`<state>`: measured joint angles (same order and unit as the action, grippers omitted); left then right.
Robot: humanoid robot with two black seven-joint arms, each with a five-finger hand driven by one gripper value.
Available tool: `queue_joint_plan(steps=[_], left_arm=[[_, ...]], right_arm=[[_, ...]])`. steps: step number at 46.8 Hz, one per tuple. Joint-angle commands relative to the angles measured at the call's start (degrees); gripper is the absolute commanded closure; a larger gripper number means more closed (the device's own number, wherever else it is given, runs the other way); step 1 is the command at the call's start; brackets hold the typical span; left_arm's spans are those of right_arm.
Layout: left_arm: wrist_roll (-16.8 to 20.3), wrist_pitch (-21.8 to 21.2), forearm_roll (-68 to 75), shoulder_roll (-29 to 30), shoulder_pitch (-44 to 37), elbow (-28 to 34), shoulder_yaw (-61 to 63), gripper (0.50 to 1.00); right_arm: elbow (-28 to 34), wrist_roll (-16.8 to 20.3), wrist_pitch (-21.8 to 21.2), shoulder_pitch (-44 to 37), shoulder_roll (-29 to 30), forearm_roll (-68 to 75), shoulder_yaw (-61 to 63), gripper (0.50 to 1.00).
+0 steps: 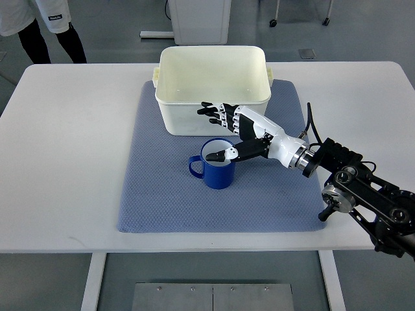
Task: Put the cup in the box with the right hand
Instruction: 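Lower the right hand onto the blue mug's rim and wrap fingers around it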
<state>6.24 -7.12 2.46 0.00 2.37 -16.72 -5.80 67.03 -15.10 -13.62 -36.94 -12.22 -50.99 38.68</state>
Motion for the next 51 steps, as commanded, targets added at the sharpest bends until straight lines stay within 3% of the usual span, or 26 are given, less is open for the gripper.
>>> queue_joint_plan(steps=[1,51], left_arm=[[0.0,0.0,0.0,0.0,0.0,0.0,0.0,0.500],[0.0,0.0,0.0,0.0,0.0,0.0,0.0,0.500]], right_arm=[[-0.8,0.0,0.1,0.0,0.4,-0.2,0.0,0.500],[-7.2,-3.9,3.6,0.9,3.0,-0.6,-3.9,0.502]])
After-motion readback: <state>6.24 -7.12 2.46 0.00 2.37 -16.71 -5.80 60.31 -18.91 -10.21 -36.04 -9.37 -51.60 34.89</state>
